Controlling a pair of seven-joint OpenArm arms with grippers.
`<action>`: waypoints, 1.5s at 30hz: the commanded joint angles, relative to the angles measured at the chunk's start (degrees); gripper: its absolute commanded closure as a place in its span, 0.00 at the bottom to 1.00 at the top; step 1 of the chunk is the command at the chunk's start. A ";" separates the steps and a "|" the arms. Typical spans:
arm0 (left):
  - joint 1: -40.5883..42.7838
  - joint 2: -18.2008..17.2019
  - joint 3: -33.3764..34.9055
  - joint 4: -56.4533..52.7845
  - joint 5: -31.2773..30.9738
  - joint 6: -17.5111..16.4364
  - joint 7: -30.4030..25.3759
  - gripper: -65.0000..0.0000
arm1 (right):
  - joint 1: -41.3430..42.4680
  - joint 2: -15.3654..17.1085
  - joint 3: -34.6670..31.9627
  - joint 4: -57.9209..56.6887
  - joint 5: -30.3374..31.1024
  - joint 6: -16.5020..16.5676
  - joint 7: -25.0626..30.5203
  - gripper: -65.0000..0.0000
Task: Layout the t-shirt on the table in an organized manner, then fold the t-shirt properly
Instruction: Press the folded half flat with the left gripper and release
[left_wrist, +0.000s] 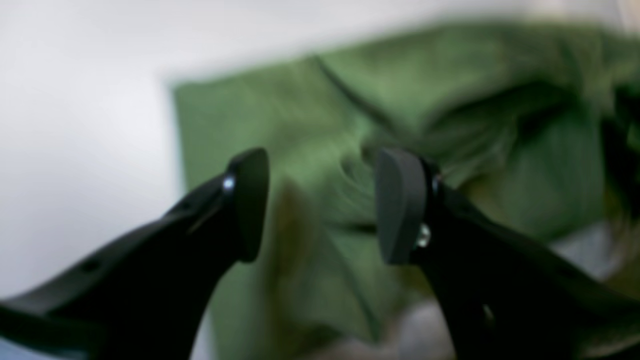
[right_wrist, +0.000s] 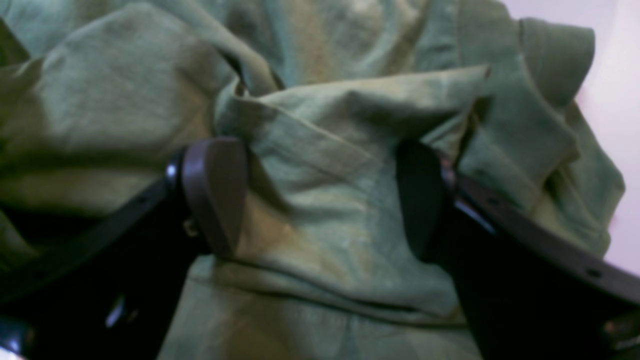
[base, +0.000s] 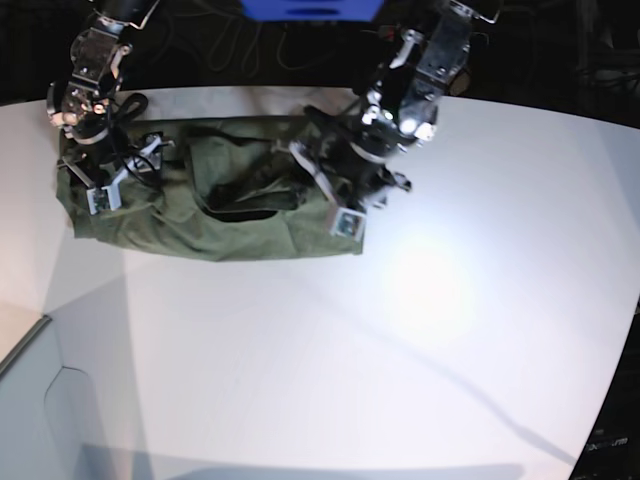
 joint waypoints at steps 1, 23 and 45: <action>-1.30 0.51 1.09 0.19 -0.15 -0.14 -1.26 0.49 | 0.26 0.15 -0.10 0.55 -0.57 0.58 -0.11 0.27; -9.56 -6.87 19.29 3.88 -19.14 -0.14 -1.87 0.49 | 0.17 0.15 -0.10 0.55 -0.57 0.58 -0.11 0.27; -14.93 0.86 6.37 -14.05 -22.21 -0.14 -1.70 0.49 | -0.09 0.15 -0.10 0.55 -0.57 0.58 -0.11 0.27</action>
